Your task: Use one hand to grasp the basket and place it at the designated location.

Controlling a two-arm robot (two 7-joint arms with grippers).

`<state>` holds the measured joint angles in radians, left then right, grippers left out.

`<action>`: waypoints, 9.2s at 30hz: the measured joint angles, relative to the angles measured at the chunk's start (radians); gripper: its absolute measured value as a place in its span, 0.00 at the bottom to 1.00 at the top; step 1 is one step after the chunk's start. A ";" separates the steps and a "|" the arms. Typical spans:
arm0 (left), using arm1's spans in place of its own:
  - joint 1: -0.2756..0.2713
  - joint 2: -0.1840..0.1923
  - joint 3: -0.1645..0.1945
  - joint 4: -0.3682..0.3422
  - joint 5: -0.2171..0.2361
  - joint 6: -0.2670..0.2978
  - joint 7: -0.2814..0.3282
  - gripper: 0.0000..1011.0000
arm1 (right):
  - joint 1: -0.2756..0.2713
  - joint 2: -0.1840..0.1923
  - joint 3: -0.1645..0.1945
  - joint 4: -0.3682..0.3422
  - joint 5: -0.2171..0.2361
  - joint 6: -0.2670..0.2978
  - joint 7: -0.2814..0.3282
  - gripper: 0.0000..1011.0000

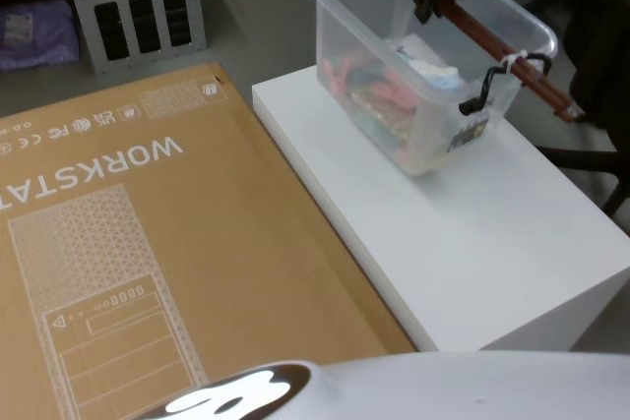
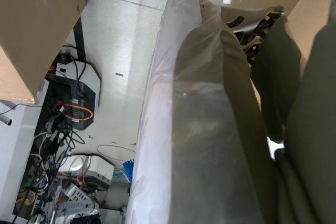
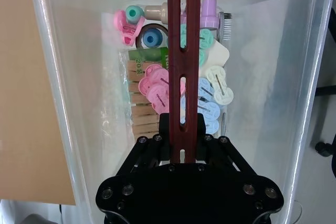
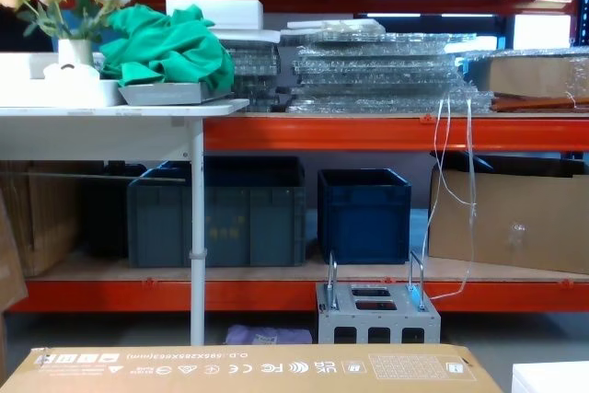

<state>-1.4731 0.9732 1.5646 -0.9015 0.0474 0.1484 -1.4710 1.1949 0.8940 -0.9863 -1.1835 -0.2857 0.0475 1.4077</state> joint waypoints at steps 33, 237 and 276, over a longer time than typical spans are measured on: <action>0.000 0.000 0.000 0.000 0.000 0.000 0.000 0.00 | 0.138 -0.036 -0.007 -0.293 0.110 -0.204 0.046 0.23; 0.000 0.000 0.000 0.000 0.000 0.000 0.000 0.00 | 0.041 -0.241 -0.367 -0.524 -0.081 -0.555 -0.230 0.99; 0.000 0.000 0.000 0.000 0.000 0.000 0.000 0.00 | 0.036 -0.322 -0.453 -0.421 -0.157 -0.520 -0.249 0.70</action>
<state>-1.4731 0.9732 1.5645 -0.9015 0.0474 0.1484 -1.4710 1.2307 0.5719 -1.4395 -1.6046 -0.4432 -0.4730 1.1590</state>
